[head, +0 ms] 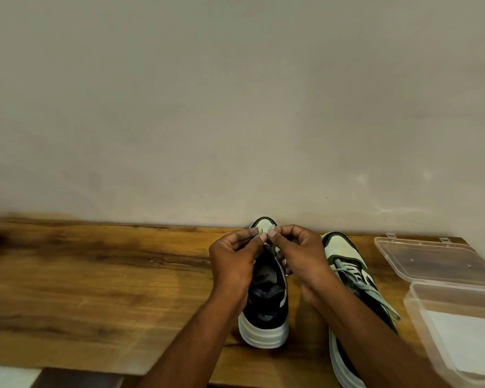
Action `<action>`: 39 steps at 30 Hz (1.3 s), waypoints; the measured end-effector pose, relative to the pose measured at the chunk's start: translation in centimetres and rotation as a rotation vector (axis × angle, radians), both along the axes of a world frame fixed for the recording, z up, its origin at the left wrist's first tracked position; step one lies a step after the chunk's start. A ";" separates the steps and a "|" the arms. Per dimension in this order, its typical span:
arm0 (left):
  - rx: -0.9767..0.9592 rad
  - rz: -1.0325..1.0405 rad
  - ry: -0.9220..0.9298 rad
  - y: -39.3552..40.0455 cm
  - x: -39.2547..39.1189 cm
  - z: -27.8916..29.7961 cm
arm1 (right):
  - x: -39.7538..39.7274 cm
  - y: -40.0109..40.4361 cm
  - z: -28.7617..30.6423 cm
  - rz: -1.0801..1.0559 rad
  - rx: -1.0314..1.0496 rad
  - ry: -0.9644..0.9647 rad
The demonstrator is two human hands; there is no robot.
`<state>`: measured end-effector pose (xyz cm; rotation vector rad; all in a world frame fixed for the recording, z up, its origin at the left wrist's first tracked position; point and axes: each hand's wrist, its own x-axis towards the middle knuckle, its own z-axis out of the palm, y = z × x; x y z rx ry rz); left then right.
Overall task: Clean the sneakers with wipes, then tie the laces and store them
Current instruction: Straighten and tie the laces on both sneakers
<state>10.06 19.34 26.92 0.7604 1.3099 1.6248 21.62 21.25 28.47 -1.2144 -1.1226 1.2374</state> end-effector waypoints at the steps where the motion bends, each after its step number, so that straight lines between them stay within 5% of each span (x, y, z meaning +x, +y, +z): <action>1: 0.007 0.002 -0.010 -0.1 0.1 0.1 | 0.1 0.0 0.2 0.007 0.007 0.009; 14: 0.137 0.086 -0.071 -0.5 0.7 2.0 | 0.2 -0.9 1.4 0.031 0.116 0.123; 29: 0.267 0.057 -0.069 -1.1 0.2 5.2 | 0.8 -1.1 4.7 0.038 0.224 0.039; 39: 0.372 0.025 0.346 -1.3 -0.9 8.4 | 0.9 -1.3 6.9 0.104 0.268 -0.062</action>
